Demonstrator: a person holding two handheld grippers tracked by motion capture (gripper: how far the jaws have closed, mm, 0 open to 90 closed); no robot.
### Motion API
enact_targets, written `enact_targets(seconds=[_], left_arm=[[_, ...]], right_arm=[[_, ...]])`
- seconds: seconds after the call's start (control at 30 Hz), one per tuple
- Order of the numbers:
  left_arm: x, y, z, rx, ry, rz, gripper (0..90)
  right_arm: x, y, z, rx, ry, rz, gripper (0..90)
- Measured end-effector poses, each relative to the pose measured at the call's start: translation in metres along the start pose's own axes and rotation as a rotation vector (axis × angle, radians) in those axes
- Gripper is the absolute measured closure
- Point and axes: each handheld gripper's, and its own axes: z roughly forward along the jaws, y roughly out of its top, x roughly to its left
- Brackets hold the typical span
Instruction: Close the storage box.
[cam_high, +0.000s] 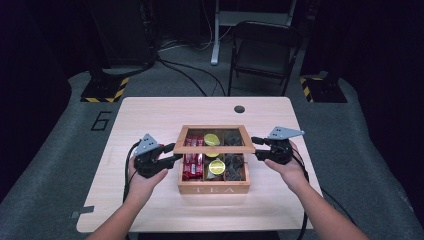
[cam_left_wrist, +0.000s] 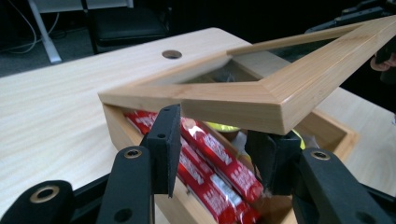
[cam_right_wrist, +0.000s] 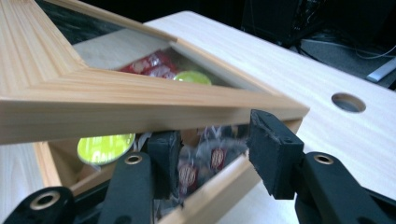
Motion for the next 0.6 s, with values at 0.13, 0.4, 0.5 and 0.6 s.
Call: enact_targets(seconds=[0.13, 0.4, 0.5, 0.6], left_arm=[[-0.002, -0.013, -0.001, 0.016, -0.015, -0.003, 55.4], [-0.001, -0.039, -0.003, 0.170, -0.002, 0.054, 49.8], [-0.001, -0.056, -0.007, 0.244, 0.047, 0.103, 47.9], [0.002, -0.064, -0.015, 0.237, 0.045, 0.096, 43.8]], right_arm=[[-0.003, -0.011, -0.007, 0.023, -0.002, 0.005, 54.2], [-0.012, -0.020, -0.018, -0.025, -0.018, 0.071, 54.0], [-0.012, -0.021, -0.020, -0.029, -0.020, 0.074, 53.7], [-0.013, -0.021, -0.020, -0.039, -0.025, 0.077, 53.1]])
